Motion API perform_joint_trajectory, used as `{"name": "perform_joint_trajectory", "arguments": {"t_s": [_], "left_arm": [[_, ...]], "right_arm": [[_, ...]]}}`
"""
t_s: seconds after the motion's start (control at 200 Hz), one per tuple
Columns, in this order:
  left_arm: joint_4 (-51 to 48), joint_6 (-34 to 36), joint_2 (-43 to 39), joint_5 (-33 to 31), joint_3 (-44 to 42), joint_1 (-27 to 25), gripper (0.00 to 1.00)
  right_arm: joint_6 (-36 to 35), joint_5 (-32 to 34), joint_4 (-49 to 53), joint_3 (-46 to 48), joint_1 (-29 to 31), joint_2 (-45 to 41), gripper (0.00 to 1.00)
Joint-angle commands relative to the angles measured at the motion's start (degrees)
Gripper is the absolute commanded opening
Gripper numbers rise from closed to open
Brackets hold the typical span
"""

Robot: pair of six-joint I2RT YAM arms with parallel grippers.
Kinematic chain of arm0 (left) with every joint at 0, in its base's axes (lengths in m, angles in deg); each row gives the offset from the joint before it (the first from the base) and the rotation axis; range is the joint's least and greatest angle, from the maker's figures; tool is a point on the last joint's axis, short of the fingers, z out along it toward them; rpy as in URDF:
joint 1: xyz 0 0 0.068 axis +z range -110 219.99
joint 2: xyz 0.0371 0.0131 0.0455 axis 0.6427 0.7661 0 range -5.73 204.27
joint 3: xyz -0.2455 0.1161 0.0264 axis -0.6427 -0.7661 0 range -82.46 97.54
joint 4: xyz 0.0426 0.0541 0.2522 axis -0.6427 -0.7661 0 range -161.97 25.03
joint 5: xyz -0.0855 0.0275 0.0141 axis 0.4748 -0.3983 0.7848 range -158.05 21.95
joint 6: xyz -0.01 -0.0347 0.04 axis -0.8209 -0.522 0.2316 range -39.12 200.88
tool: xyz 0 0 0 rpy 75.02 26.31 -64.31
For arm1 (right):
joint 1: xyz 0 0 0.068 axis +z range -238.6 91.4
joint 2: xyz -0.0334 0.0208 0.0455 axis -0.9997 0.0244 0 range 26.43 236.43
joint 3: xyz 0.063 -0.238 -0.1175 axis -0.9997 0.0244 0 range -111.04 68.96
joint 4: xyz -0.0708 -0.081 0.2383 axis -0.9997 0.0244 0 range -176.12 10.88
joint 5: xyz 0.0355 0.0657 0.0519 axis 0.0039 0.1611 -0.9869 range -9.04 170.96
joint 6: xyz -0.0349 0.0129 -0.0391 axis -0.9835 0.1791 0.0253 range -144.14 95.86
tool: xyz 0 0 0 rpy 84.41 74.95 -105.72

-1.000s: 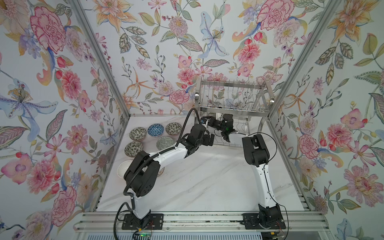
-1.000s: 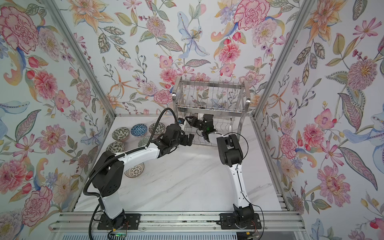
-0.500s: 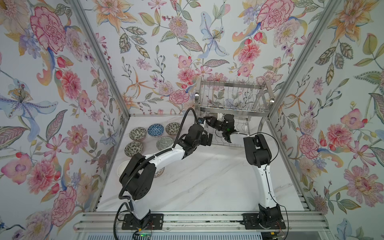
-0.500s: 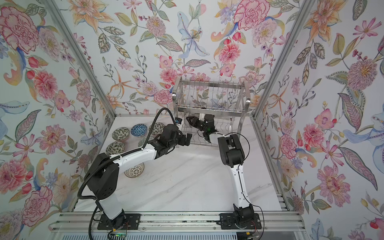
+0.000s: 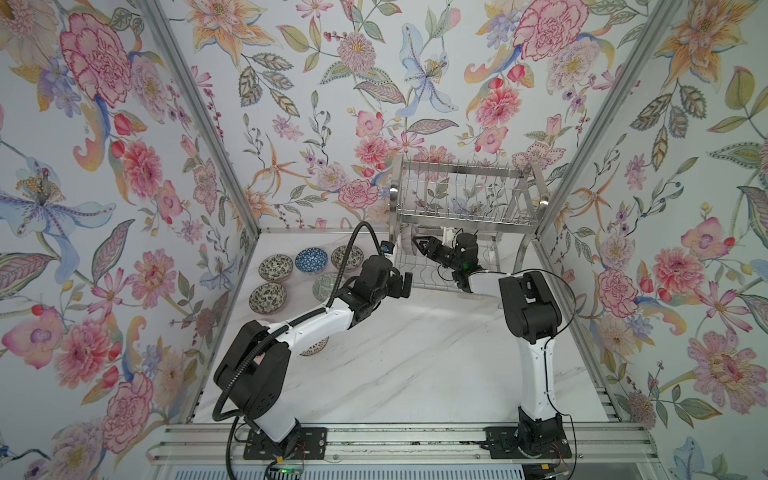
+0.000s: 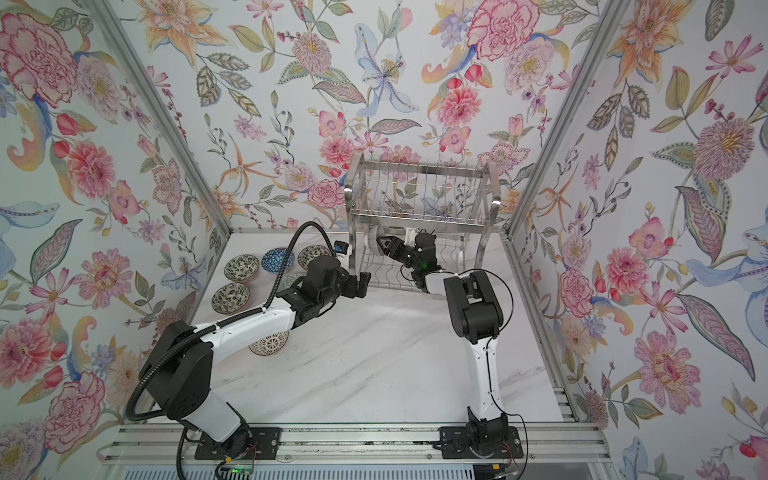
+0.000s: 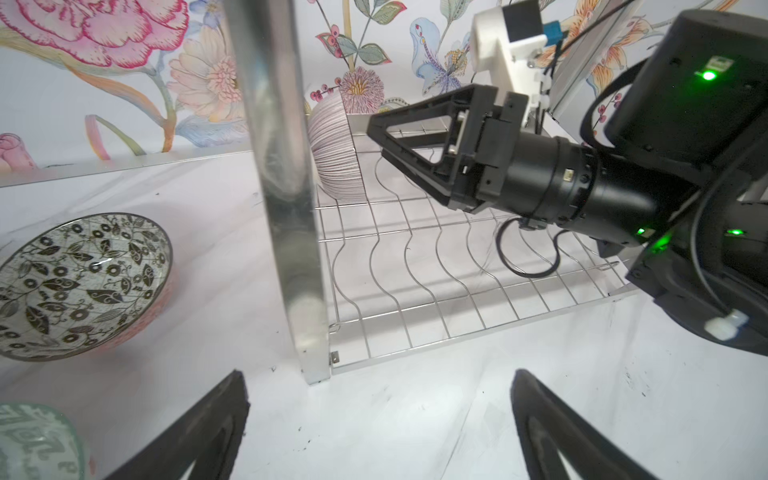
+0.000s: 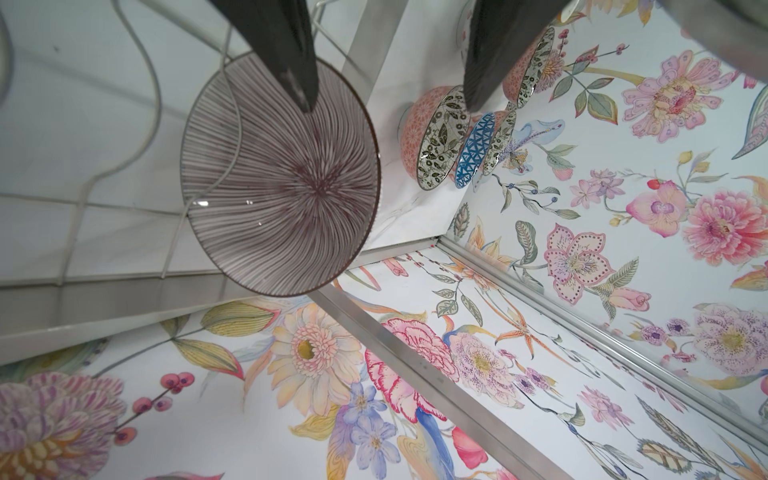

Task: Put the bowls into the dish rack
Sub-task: 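Open the right gripper and release the bowl in the rack, then withdraw the right gripper toward the bowls while the left gripper lowers over the red-patterned bowl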

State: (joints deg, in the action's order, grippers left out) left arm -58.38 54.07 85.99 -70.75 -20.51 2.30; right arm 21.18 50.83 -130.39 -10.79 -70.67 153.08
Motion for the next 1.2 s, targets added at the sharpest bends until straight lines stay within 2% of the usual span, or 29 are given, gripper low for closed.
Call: {"name": "perform_joint_trajectory", "arguments": {"t_s": [0.0, 0.305, 0.38, 0.59, 0.646, 0.846, 1.021, 1.196], "left_arm": [[1.75, -1.63, -5.00, 2.77, -3.17, 2.27, 0.99], [3.78, -8.20, -12.68, 13.34, -11.86, 8.46, 0.99], [4.69, -10.34, -15.15, 13.69, -13.96, 8.91, 0.99], [-2.44, -11.63, -18.51, 15.04, -11.64, 9.92, 0.99], [-3.62, -12.58, -19.67, 16.75, -11.81, 10.93, 0.99], [-6.37, -11.69, -22.82, 17.63, -15.45, 14.06, 0.99], [-15.00, -8.28, -23.76, 13.51, -14.67, 14.49, 0.99], [-31.26, -7.49, -25.24, 3.91, -9.95, 14.89, 1.00]], "right_arm": [[-3.97, 2.05, 1.44, 2.76, 1.59, -5.40, 0.62], [-8.27, 8.50, 7.23, 15.64, 6.12, -17.55, 0.72], [-9.55, 10.86, 9.76, 18.92, 8.07, -21.51, 0.76], [-15.67, 17.27, 26.69, 21.49, 12.92, -32.63, 0.89], [-17.04, 18.21, 31.05, 20.95, 13.66, -34.95, 1.00], [-25.45, 22.39, 43.46, 18.49, 16.53, -41.58, 0.99], [-28.48, 25.68, 51.92, 18.01, 18.77, -44.03, 0.99], [-30.04, 29.42, 56.15, 19.37, 21.61, -46.54, 0.99]]}}
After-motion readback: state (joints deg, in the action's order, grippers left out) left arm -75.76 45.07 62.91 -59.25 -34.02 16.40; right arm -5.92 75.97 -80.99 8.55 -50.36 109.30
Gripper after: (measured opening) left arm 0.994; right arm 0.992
